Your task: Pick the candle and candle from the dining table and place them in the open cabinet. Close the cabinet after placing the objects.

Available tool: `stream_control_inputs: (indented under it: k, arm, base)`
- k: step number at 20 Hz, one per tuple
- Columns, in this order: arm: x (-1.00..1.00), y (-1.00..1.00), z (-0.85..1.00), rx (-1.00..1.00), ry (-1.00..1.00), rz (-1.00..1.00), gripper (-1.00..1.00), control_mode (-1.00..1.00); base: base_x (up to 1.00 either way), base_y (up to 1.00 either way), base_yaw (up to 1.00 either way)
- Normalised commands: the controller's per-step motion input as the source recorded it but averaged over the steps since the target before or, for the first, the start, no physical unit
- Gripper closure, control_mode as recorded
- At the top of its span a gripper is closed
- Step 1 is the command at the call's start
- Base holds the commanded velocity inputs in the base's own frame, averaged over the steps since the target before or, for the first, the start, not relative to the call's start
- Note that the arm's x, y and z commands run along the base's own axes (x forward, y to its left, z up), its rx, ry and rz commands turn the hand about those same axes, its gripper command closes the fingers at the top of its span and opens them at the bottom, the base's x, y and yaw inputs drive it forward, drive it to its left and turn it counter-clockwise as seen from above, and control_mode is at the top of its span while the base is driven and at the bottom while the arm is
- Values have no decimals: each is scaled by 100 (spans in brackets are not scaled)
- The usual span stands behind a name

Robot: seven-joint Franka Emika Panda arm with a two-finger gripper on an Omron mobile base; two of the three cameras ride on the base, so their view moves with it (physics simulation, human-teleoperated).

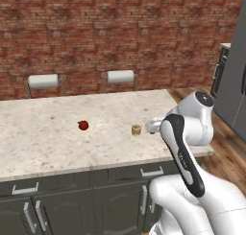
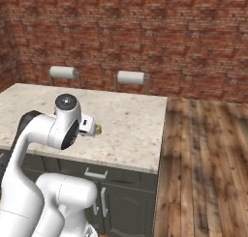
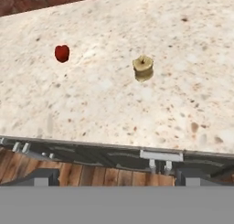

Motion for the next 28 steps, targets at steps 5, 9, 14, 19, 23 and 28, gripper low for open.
stream_control_inputs:
  k: [5, 9, 14, 19, 23, 28]
  arm:
    - [20, 4, -25, -8, 0, 0, -100, -100]
    - [23, 0, -26, -12, 0, 0, -100, -100]
    - [33, 0, -15, -5, 0, 0, -100, -100]
    - [45, 0, -27, 0, 0, 0, -100, -100]
    - [39, 0, -35, 0, 0, 0, -100, -100]
    - [44, 0, -30, 0, 0, 0, -100, -100]
  base:
    - [0, 0, 0]
    - [0, 0, 0]
    - [0, 0, 0]
    - [0, 0, 0]
    - [0, 0, 0]
    - [0, 0, 0]
